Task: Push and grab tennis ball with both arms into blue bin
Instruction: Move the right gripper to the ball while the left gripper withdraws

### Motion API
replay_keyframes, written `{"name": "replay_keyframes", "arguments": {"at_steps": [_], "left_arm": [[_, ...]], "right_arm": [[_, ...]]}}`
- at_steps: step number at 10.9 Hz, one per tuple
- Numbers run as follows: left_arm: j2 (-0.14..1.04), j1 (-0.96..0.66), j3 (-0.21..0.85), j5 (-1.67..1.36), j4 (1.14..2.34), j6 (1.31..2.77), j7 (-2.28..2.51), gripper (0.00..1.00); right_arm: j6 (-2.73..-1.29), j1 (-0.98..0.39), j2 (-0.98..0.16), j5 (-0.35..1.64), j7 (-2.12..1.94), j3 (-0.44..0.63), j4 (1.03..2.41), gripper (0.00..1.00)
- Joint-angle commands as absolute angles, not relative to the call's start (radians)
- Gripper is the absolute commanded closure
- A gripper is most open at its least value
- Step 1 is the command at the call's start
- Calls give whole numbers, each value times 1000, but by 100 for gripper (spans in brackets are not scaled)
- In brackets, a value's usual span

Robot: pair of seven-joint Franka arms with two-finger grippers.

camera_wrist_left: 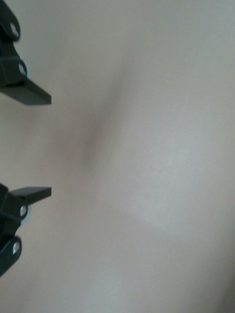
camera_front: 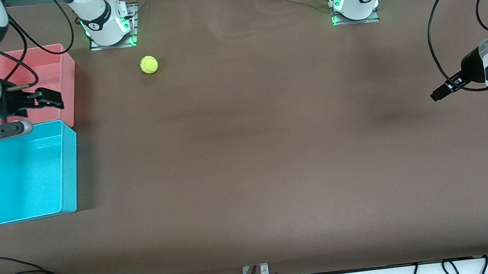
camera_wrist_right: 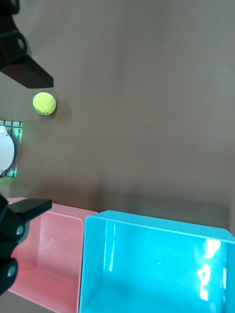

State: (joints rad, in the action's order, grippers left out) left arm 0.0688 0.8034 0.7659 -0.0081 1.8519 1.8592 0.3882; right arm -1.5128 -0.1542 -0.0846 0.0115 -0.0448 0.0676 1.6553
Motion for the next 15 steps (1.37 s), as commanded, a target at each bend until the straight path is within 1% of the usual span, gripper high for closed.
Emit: {"name": "replay_keyframes", "arguments": {"at_steps": [1, 2, 3, 5, 7, 8, 9, 10, 12, 13, 14, 15], "left_arm": [[64, 801, 773, -28, 1752, 1780, 149, 0], [64, 795, 773, -28, 1726, 1764, 118, 0], [63, 782, 772, -35, 1709, 1750, 76, 0], [64, 769, 773, -41, 1646, 1711, 0, 0], [63, 700, 750, -35, 1641, 1707, -50, 0], [58, 613, 657, -32, 1637, 1707, -116, 0], [40, 465, 499, -47, 1629, 1710, -199, 0], [31, 371, 389, -61, 1632, 1712, -251, 0], [14, 231, 243, -87, 1638, 1712, -272, 0], [3, 121, 147, -78, 1641, 1712, -259, 0], [0, 53, 77, -78, 1644, 1712, -258, 0], [-5, 11, 46, -78, 1646, 1712, -256, 0]], "right_arm": [[-1633, -158, 62, 21, -52, 54, 1967, 0], [-1679, -158, 111, 21, -52, 42, 2088, 0], [-1692, -158, 141, 21, -52, 28, 2186, 0], [-1744, -158, 155, 21, -54, 2, 2331, 0], [-1837, -158, 155, 23, -52, -23, 2439, 0], [-1886, -158, 155, 26, -52, -66, 2491, 0], [-1941, -158, 152, 28, -52, -112, 2541, 0], [-1981, -158, 143, 29, -43, -150, 2566, 0], [-1990, -160, 104, 31, -40, -170, 2588, 0], [-1988, -181, 75, 32, -37, -172, 2588, 0], [-1990, -205, 36, 46, -37, -170, 2588, 0], [-1990, -244, 9, 120, -37, -169, 2588, 0]]}}
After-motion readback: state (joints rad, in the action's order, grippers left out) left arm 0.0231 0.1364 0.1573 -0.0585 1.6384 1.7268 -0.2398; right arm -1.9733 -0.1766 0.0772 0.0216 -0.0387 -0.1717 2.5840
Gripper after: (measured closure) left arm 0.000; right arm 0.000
